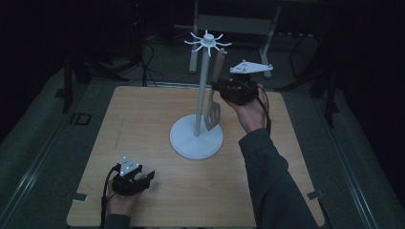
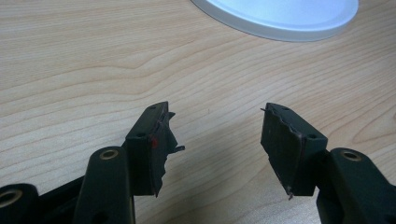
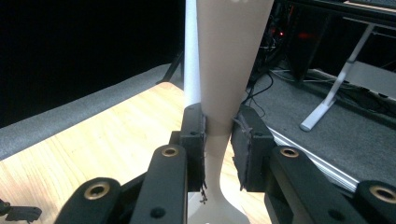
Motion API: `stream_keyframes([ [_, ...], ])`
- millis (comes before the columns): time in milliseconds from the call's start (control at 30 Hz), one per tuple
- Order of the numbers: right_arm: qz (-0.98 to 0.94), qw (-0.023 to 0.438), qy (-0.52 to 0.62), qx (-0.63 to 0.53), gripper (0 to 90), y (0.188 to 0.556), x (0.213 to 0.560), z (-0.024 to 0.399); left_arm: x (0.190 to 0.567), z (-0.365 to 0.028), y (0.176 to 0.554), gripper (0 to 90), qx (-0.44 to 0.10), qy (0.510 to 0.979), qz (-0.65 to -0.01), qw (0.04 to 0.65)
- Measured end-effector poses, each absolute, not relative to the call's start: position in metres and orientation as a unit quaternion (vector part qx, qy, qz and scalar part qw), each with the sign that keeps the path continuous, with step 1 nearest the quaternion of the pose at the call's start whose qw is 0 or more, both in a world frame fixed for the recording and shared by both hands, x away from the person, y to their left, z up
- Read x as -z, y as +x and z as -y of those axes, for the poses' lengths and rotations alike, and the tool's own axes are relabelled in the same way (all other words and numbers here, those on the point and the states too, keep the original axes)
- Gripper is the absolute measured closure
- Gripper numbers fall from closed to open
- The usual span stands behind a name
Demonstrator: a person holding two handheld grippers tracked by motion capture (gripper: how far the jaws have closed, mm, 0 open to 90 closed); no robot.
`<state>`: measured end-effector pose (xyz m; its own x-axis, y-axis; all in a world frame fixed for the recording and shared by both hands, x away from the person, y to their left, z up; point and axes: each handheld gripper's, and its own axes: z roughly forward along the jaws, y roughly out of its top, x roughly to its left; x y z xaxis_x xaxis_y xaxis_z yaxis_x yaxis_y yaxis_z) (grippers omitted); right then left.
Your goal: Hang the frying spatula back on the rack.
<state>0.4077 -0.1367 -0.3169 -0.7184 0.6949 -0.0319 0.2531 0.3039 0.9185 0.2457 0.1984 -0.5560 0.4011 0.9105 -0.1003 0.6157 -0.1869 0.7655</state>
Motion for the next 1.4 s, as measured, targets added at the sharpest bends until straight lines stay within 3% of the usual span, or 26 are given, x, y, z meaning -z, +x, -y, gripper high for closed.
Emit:
stream_keyframes([
  [333,-0.774,0.219,0.308,-0.508,73.8,0.407,0.32,0.136,0.556,-0.199,0.246,42.6,-0.194,0.745,-0.512,0.381],
  [867,-0.767,0.227,0.33,-0.501,39.7,0.397,0.337,0.147,0.556,-0.198,0.246,42.4,-0.196,0.746,-0.512,0.379],
  [1067,-0.765,0.224,0.346,-0.496,33.7,0.39,0.347,0.15,0.556,-0.198,0.246,42.1,-0.196,0.746,-0.512,0.379],
  [1400,-0.774,0.221,0.358,-0.473,31.6,0.374,0.374,0.166,0.556,-0.197,0.246,41.8,-0.196,0.746,-0.512,0.378],
])
